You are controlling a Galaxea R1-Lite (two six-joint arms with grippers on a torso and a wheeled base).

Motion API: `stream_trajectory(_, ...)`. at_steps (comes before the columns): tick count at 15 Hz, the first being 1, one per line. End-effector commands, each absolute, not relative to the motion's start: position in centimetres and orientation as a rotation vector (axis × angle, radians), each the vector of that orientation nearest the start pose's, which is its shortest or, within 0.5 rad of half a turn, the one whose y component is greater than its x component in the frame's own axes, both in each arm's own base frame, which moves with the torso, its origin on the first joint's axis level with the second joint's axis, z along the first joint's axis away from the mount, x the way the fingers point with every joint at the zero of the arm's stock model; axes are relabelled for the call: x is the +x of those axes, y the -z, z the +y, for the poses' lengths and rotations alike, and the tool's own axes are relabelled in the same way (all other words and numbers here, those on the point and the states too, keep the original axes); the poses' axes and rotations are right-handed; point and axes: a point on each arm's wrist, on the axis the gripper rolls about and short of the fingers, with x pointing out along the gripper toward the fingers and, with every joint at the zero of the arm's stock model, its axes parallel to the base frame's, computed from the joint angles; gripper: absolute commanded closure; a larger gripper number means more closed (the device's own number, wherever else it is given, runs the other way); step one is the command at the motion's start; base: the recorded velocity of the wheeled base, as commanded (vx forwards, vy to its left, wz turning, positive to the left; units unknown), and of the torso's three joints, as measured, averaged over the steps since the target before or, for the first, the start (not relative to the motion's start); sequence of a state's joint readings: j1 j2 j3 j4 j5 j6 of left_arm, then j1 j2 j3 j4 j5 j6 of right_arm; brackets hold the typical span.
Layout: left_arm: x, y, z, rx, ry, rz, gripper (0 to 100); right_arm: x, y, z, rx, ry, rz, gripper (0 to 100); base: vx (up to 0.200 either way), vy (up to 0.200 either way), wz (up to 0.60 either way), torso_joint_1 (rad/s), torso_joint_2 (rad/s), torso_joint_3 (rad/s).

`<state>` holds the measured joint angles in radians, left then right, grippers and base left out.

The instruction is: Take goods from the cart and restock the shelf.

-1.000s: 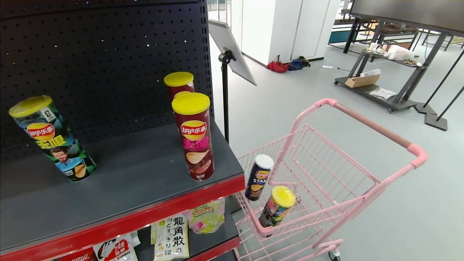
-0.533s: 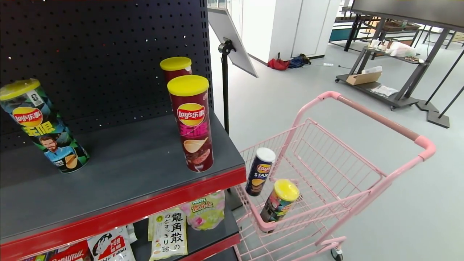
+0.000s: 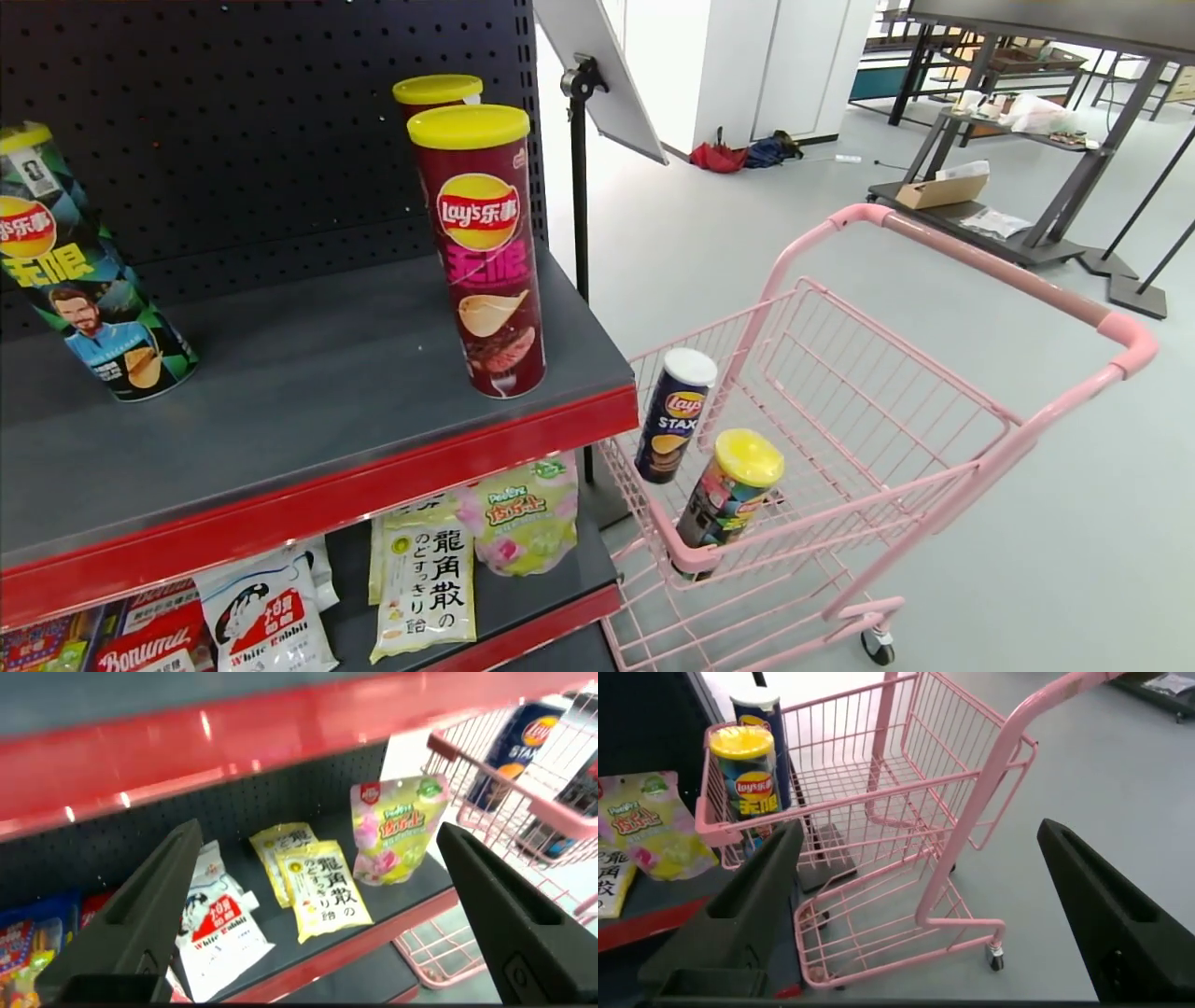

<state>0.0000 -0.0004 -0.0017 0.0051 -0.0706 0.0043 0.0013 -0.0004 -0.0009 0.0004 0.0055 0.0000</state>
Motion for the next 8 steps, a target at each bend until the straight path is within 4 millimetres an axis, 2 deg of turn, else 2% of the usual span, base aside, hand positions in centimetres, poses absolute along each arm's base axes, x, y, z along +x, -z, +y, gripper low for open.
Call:
stream_trajectory(1,-2.3,-7.5,-0.2,0.004,0.071,0.004,0,-2.3,-7.5,0.0,-0.002,-0.008,0.0,0,0.0,0.0,0.0,-0.183,0.55,0.369)
stream_trajectory(4,-2.3,-7.5,-0.2,0.004,0.071,0.003,0,-2.3,-7.5,0.0,0.0,-0.008,0.0,0,0.0,0.0,0.0,-0.15,0.48,0.325)
stream_trajectory(7,-2.3,-7.5,-0.2,0.004,0.071,0.003,0,-2.3,-7.6,0.0,-0.011,-0.006,-0.002,0,0.0,0.0,0.0,-0.038,0.13,0.089)
stream_trajectory(8,-2.3,-7.5,-0.2,0.006,0.071,0.003,0,-2.5,-8.7,0.0,-0.006,-0.029,-0.026,0,0.0,0.0,0.0,0.0,0.0,0.0)
